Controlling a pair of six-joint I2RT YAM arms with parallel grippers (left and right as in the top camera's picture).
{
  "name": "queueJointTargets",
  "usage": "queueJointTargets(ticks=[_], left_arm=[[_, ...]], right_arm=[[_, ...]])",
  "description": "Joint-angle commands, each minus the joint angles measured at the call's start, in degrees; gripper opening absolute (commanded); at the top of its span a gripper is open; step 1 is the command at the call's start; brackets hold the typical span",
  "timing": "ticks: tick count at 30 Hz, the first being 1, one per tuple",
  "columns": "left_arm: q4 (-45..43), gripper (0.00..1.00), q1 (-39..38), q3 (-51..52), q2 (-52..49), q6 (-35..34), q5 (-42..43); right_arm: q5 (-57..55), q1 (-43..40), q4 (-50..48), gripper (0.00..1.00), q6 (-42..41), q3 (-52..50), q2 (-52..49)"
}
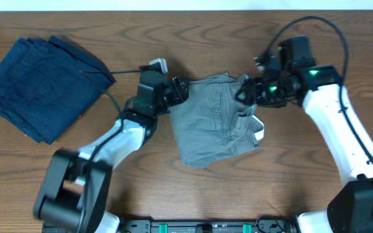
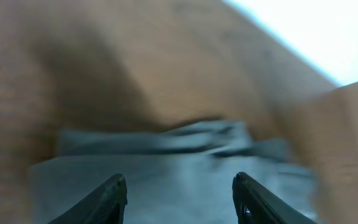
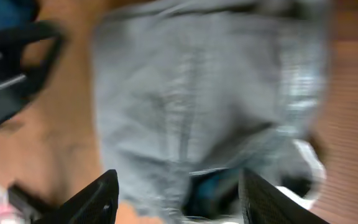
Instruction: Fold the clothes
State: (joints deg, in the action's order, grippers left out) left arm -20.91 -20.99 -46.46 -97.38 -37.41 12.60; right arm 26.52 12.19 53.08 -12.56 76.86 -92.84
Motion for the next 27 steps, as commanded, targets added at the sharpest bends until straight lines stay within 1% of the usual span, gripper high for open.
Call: queueJointTargets(ticks=[1, 5, 7, 13, 14, 16, 18, 21, 23, 26, 27], left_arm=[[0.26, 0.56, 0.09, -1.16, -4.11, 1.81, -1.7], [2.91, 0.56, 0.09, -1.14, -6.51, 1.86, -1.33], [5.01, 0.56, 0.09, -1.14, -6.51, 2.97, -1.31], [15.23, 0.56, 0.09, -1.14, -6.51, 4.09, -1.29], [17.62, 0.55, 0.09, -1.14, -6.51, 4.09, -1.27], [22.51, 0.47, 0.07, -1.14, -6.49, 4.2, -1.05], [26.8, 0.37, 0.07, -1.14, -6.49, 4.17, 2.78], [30.29, 0.27, -0.17, -1.14, -6.49, 4.2, 12.96], [31.67, 0.24, -0.37, -1.14, -6.43, 4.17, 18.62], [35.08, 0.24, -0.74, -1.14, -5.46, 4.11, 25.07], [36.63, 0.24, -0.85, -1.14, -4.72, 4.13, 26.14]], right_arm=[[-0.31, 4.22, 0.0, 0.6, 2.32, -0.33, -0.72], [-2.78, 7.89, 1.62, 0.6, 2.29, -1.88, -2.16], [-5.84, 9.2, 3.19, 0.6, 0.48, -3.67, -3.04], [-13.68, 10.03, 1.46, 0.59, -5.81, -14.56, -3.85], [-16.33, 9.73, 1.09, 0.59, -7.56, -16.52, -3.85], [-20.96, 9.03, 0.39, 0.59, -9.51, -19.02, -3.85], [-24.76, 8.2, -0.63, 0.6, -9.97, -20.5, -3.85], [-29.4, 6.86, -5.22, 0.6, -9.9, -21.59, -3.85], [-32.72, 5.86, -8.9, 0.6, -9.55, -21.59, -3.85], [-38.1, 3.82, -17.42, 0.61, -6.82, -21.59, -3.85], [-38.4, 3.04, -20.81, 0.63, -5.25, -21.59, -3.85]])
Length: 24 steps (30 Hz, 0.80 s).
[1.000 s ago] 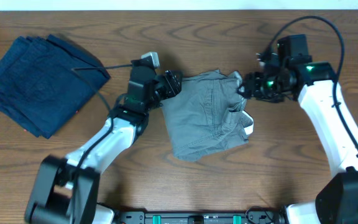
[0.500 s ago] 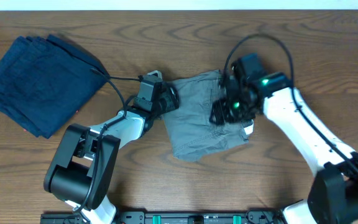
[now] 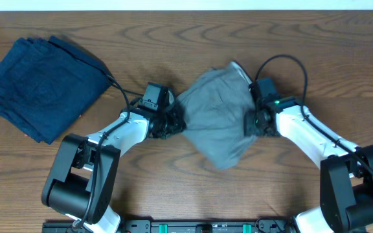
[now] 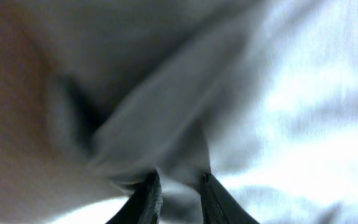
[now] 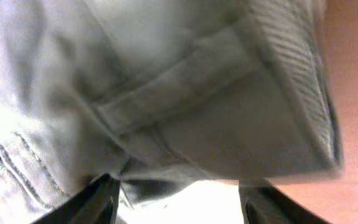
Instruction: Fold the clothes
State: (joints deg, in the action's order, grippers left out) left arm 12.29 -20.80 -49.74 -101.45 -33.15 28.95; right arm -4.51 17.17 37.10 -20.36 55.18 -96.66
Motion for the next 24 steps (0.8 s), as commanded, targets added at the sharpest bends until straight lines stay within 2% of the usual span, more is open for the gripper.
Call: queueJointTargets(ticks=[1, 2, 7, 8, 10, 11, 16, 20, 24], left_arm=[[4.76, 0.24, -1.2, 2.14, 0.11, -0.09, 9.94], [6.27, 0.25, -1.2, 2.14, 1.33, -0.02, 9.9], [4.98, 0.33, -1.14, 2.14, 9.55, 1.46, 6.82], [3.69, 0.42, -1.11, 2.14, 11.23, 1.49, 4.81], [0.22, 0.73, -1.14, 2.14, 14.6, 2.97, -0.17], [-1.46, 0.8, -1.11, 2.14, 15.74, 4.55, -2.34], [-12.59, 0.89, -0.98, 2.12, 17.66, 14.38, -11.91], [-16.13, 0.96, 0.5, 1.03, 13.79, 19.54, -12.09], [-16.06, 0.96, 2.34, -2.67, 7.08, 22.71, -12.02]], right_arm=[[-7.19, -2.6, -7.82, 0.65, 4.17, 0.09, -0.02], [-6.08, -3.37, -11.72, 0.7, 6.45, 0.11, -0.02], [1.38, -4.02, -15.72, 0.72, 11.08, 1.92, 0.02], [2.36, -3.93, -15.41, 0.73, 11.06, 2.34, 0.02], [3.87, -3.72, -14.47, 0.76, 11.02, 2.78, 0.24], [4.52, -3.63, -13.81, 0.77, 11.02, 2.89, 0.44], [5.64, -3.61, -9.38, 0.82, 10.03, 2.91, 2.56], [5.64, -3.61, -4.15, 0.88, 9.29, 2.91, 6.58], [5.73, -3.72, 0.28, 0.92, 7.06, 2.91, 11.8]])
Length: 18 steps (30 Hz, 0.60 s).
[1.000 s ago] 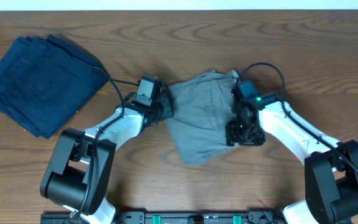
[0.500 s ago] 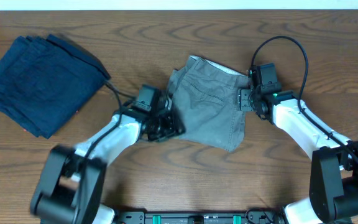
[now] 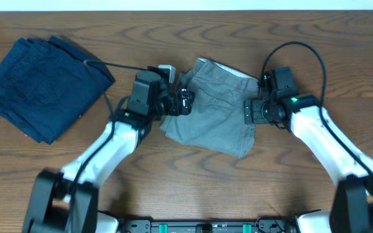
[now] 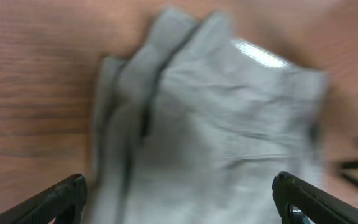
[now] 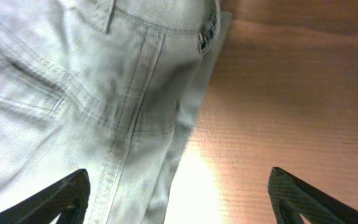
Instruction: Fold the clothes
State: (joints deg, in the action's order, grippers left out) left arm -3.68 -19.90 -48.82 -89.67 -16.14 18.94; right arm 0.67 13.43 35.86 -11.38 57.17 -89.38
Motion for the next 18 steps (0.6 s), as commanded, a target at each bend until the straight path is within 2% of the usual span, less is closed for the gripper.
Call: queueJointTargets(ticks=[1, 6, 15, 16, 18], left_arm=[[-0.11, 0.96, 1.64, -4.66, -6.36, 6.54, -1.88], [-0.48, 0.96, 1.49, -10.05, -14.4, 11.06, -1.64], [-0.2, 0.96, -0.52, -11.58, -22.91, 10.95, 6.01], [-0.02, 0.92, -0.96, -11.58, -23.52, 10.93, 6.73], [0.09, 0.7, -1.68, -11.58, -24.24, 10.97, 7.96]], right_arm=[[0.76, 0.02, 2.69, 0.93, -1.88, 0.92, 5.81], [0.92, 0.02, 9.44, 0.96, -1.86, 0.92, 12.81], [1.27, 0.02, 12.13, 0.97, -1.92, 0.92, 16.39], [1.31, 0.02, 12.13, 0.97, -1.92, 0.92, 16.35], [1.31, 0.02, 12.15, 0.97, -1.9, 0.92, 16.37]])
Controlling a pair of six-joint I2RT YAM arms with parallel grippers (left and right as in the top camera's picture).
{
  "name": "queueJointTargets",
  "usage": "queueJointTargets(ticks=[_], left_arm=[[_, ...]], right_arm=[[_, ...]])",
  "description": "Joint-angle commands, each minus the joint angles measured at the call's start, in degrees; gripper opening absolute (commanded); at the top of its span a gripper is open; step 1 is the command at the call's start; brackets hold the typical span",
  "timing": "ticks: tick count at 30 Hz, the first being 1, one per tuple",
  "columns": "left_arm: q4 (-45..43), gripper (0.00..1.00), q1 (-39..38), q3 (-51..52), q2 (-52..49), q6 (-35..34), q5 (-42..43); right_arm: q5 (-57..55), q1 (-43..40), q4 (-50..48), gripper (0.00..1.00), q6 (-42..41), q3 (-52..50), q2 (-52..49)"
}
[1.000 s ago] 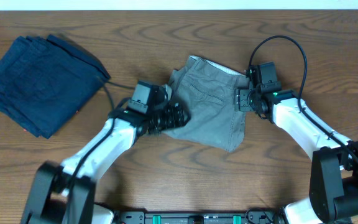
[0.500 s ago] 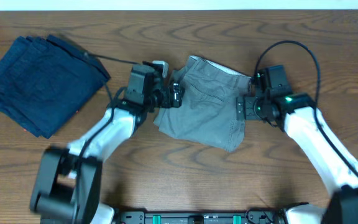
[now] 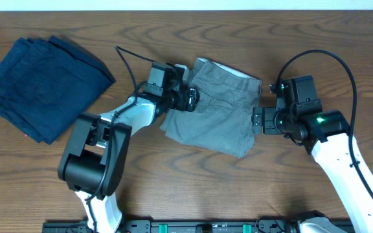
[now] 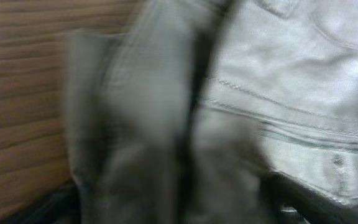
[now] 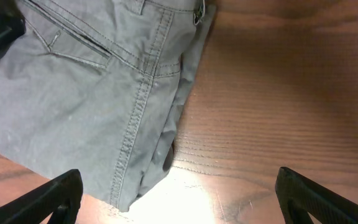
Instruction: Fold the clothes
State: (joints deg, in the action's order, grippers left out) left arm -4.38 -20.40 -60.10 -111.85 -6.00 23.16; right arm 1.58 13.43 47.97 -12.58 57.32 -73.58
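Note:
Grey shorts lie folded flat at the table's middle, waistband toward the far side. My left gripper is pressed against their left edge. Its view is blurred and filled with grey cloth, and its dark fingers stand wide apart, open, with cloth between them. My right gripper hangs open just right of the shorts. The wrist view shows the shorts' seamed right edge under the right gripper, which holds nothing.
Dark blue folded jeans lie at the far left of the wooden table. The left arm's black cable loops over the wood between the jeans and the shorts.
The left gripper has moved in against the shorts' left edge. The right gripper has drawn back to the right, off the shorts. The shorts lie as before.
Both grippers first stood open at either side of the rumpled grey shorts. Then the left was shut on the bunched cloth and the right had cloth between its fingers. Later the shorts lay folded flat with both grippers open, as they are now.

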Motion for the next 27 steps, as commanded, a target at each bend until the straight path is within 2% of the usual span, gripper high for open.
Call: queueJointTargets(ticks=[1, 3, 4, 5, 10, 15, 19, 27], left_arm=[[0.85, 0.52, -1.64, -0.31, -2.08, 0.85, 4.09], [0.52, 0.21, -1.99, -0.31, -2.01, 0.85, 4.33], [0.35, 0.1, -2.03, -0.33, -1.88, 0.83, 4.33], [0.22, 0.06, -2.03, -0.35, -1.62, 0.83, 4.31], [0.44, 0.06, -0.26, -0.79, 2.12, 0.83, 4.31], [0.81, 0.06, 5.64, -0.81, 11.5, 0.83, 4.24], [1.53, 0.06, 13.07, -0.81, 19.41, 0.87, 3.04], [1.09, 0.06, 32.98, -0.81, 29.46, 1.95, -7.67]], right_arm=[[0.39, 0.02, 0.13, 0.97, -0.66, 0.76, 0.57], [0.39, 0.02, 0.37, 0.97, -0.68, 0.76, 0.57], [0.37, 0.02, 0.48, 0.97, -0.68, 0.76, 0.57], [0.39, 0.02, 0.5, 0.97, -0.68, 0.76, 0.57], [0.37, 0.02, 0.7, 0.97, -0.68, 0.76, 0.57], [0.37, 0.02, 0.9, 0.98, -0.68, 0.76, 0.57], [0.37, 0.02, 0.96, 0.98, -0.68, 0.76, 0.57], [0.35, 0.02, 0.94, 0.98, -0.66, 0.76, 0.57]])
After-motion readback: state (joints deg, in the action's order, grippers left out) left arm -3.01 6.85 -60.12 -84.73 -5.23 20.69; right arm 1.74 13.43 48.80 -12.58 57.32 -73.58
